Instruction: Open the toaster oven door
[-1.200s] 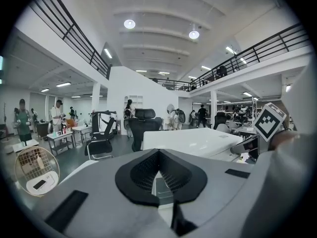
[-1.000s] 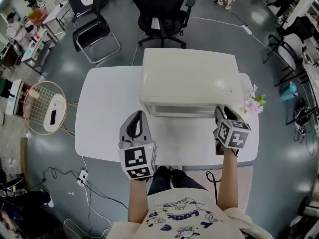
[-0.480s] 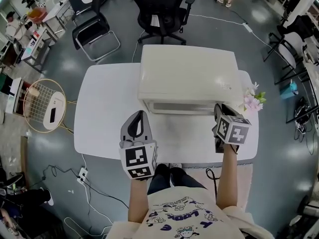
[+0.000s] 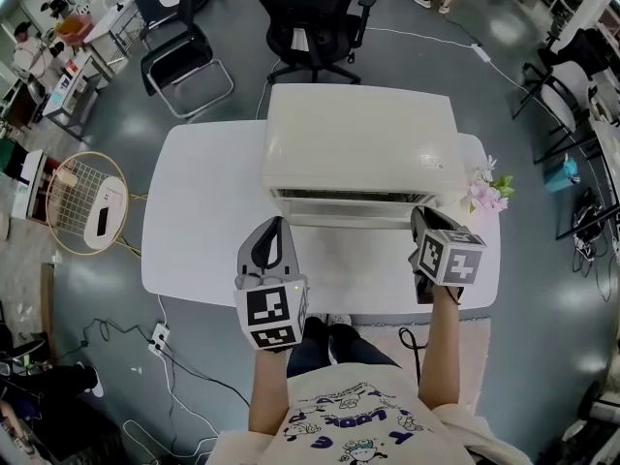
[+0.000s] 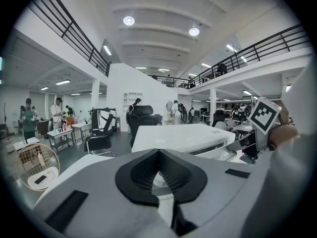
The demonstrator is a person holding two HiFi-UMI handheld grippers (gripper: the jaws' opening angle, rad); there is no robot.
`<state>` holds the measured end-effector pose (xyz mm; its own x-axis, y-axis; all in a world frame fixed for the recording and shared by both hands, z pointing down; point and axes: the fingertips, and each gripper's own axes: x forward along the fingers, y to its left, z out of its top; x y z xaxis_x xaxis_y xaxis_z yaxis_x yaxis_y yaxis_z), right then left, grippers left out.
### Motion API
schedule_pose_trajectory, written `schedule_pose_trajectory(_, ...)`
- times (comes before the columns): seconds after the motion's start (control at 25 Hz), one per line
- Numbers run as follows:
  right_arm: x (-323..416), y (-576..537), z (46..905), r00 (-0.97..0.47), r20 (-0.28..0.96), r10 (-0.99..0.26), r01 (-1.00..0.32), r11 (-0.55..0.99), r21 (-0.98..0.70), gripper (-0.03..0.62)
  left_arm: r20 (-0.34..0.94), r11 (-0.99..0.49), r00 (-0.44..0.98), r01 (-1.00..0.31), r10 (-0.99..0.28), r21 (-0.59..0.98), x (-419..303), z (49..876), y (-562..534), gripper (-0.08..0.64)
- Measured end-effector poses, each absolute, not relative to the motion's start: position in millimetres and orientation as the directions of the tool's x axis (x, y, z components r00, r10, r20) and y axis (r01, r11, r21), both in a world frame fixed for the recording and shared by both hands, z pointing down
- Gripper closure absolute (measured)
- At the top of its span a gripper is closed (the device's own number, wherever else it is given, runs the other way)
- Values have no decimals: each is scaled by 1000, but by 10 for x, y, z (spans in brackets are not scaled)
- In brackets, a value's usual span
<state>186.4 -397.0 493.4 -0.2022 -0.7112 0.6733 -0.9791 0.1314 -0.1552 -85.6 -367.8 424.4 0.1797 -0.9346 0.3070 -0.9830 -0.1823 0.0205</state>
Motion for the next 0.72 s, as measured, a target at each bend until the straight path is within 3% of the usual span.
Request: schedule_pose_trajectory(0.72, 1846, -3438, 5101, -259, 684, -682, -966, 193, -173, 517, 312, -119, 113, -993, -943, 2, -793, 4295, -3144, 557)
